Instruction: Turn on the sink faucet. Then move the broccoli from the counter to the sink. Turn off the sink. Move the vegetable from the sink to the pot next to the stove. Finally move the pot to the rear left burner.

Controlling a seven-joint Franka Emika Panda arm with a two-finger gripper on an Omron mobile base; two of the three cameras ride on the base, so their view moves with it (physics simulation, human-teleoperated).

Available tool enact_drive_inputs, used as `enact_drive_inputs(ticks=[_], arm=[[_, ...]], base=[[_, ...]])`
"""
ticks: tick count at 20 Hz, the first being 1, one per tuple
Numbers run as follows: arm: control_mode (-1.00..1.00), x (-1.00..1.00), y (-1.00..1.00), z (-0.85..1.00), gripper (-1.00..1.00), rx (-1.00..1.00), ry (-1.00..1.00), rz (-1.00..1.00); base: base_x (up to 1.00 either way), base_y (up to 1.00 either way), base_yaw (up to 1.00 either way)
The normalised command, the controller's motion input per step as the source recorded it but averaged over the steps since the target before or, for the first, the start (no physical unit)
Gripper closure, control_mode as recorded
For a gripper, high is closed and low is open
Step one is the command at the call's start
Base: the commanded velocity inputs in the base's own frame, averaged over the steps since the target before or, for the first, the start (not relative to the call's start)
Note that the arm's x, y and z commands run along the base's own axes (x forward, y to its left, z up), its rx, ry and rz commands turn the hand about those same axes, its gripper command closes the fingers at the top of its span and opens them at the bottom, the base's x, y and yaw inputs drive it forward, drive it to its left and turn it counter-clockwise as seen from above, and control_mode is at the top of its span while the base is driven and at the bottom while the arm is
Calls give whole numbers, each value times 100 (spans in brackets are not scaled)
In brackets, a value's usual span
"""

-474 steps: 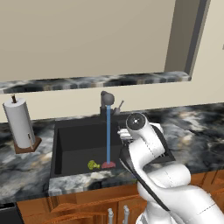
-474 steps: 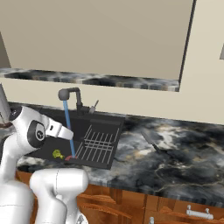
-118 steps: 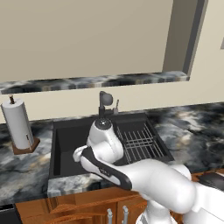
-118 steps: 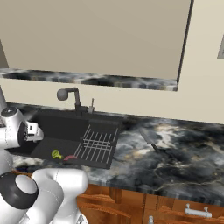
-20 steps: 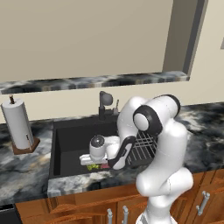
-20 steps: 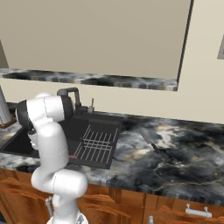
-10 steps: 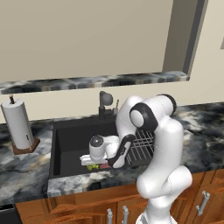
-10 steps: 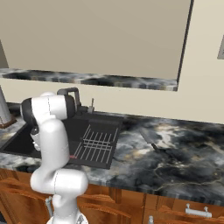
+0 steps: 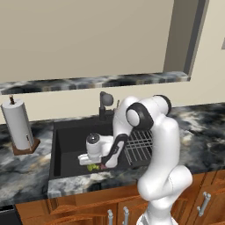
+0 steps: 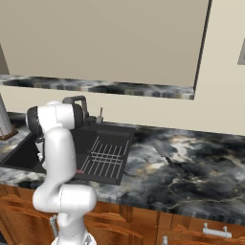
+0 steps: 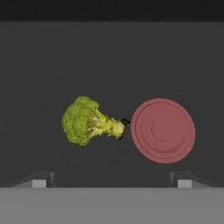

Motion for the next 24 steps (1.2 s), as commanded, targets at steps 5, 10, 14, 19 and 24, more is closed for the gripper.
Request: enact_drive_inputs(ticks=[5,10,14,19,24], arm=[[-100,33,19,0,-100,-2,4,1],[-100,20,13,-7,-100,-1,4,2],[-100,1,0,-20,-100,0,1,4],[-100,0,0,-21,-100,0,0,4],[-100,0,0,-18,-100,0,0,4]], base=[[0,0,0],[0,0,0],[0,0,0],[0,0,0],[0,0,0]])
